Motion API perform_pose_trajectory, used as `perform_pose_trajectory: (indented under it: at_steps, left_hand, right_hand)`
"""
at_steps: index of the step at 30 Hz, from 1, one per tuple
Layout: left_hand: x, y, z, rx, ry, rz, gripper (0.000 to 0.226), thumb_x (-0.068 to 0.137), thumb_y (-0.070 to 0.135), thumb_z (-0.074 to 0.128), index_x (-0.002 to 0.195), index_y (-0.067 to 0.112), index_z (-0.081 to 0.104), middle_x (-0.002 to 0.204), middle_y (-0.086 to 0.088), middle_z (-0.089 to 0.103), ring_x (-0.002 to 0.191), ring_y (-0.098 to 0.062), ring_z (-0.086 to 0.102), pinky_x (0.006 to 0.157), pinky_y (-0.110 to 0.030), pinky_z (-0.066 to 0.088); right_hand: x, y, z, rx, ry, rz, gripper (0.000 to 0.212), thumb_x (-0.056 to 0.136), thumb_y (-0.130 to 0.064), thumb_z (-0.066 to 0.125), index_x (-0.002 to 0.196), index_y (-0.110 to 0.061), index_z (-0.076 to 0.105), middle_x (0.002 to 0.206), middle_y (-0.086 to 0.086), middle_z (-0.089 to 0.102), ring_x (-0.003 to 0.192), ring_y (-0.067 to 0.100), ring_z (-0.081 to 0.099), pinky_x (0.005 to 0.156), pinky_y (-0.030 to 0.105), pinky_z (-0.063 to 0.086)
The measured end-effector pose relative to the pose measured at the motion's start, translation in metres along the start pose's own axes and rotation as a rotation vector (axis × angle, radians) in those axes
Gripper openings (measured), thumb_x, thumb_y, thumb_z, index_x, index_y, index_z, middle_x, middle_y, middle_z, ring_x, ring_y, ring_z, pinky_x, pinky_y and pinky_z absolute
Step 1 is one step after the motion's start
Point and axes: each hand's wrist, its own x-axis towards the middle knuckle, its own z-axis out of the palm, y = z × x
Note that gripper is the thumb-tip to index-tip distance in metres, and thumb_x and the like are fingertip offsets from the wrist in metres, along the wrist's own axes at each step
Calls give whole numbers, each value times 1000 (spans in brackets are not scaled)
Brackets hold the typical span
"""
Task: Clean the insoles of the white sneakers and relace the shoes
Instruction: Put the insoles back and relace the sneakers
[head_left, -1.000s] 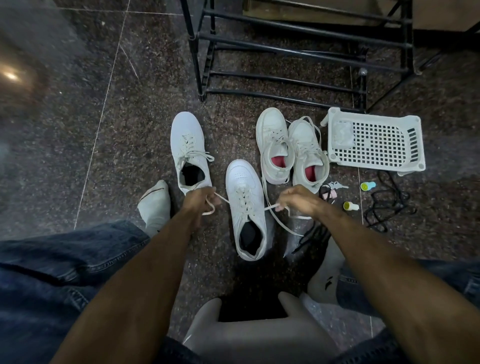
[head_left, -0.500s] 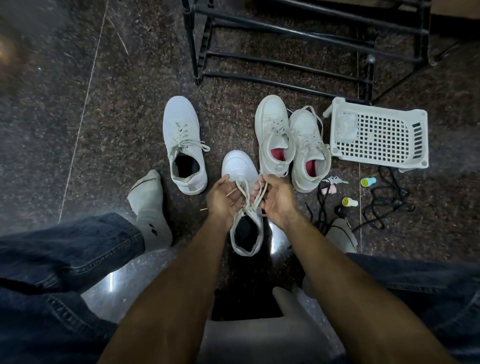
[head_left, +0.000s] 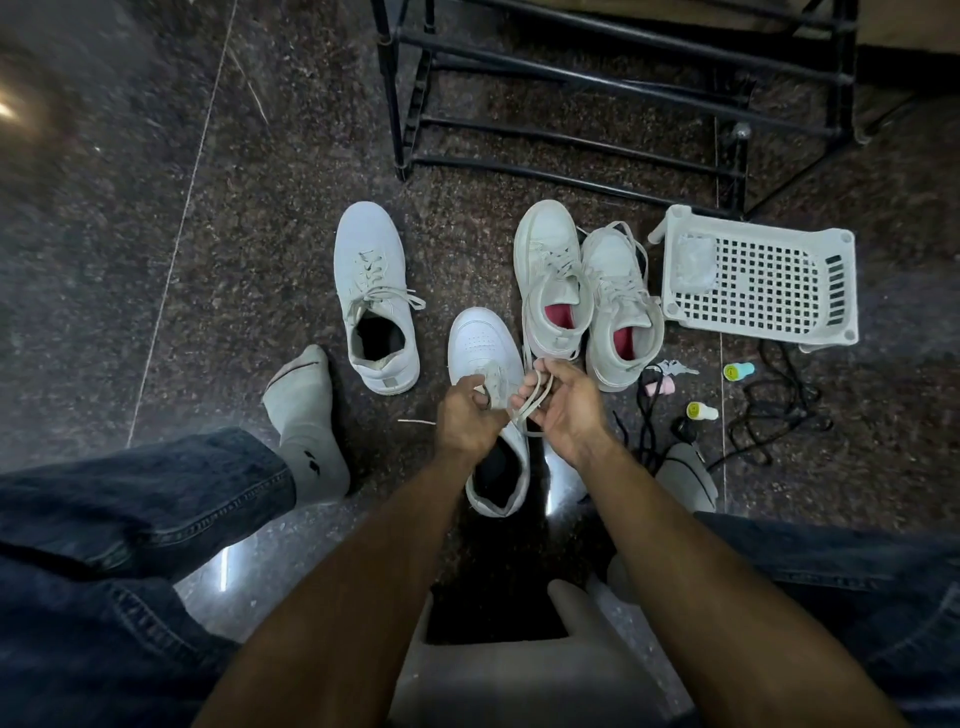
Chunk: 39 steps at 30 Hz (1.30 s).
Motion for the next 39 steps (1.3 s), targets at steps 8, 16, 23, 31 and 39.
perform_pose_trajectory:
  at_steps: [8,16,23,31,39]
  left_hand:
    - [-8,-15,-1,119,157,96,11,86,13,68,85,3,72,82,-10,71,76,-20,63,72,-30,51]
    - [-8,0,-3,-500,-78,-57,10,96,10,55,88,11,60,74,4,72,64,-6,63,58,-22,44]
    - [5,-1,-6,-740,-15,-380,18,94,2,54,106,12,62,74,-2,68,55,-9,56,44,-18,35]
    - [2,-6,-6,-617,34,-320,30,90,-8,53,100,17,66,73,-6,67,47,-6,51,39,-15,33]
    - [6,-15,-14,-28,-290,220,32,89,-13,48,85,7,73,65,6,65,55,0,51,53,-13,43]
  right_hand:
    - [2,2,-10,37,14,18,13,95,-15,49,89,-8,59,71,5,61,66,19,60,91,45,50]
    - [2,3,-6,69,30,32,13,94,-17,50,88,-10,58,67,3,60,63,17,59,92,45,49]
    - [2,0,7,-2,89,23,20,95,-15,43,77,-12,51,54,-2,47,42,10,35,49,25,30]
    - [0,0,-7,96,207,72,24,95,-15,42,72,-14,48,55,-1,43,41,11,33,48,25,30]
    - [-8,-20,41,190,4,173,20,98,-12,46,86,-4,58,95,14,67,99,27,65,101,41,46]
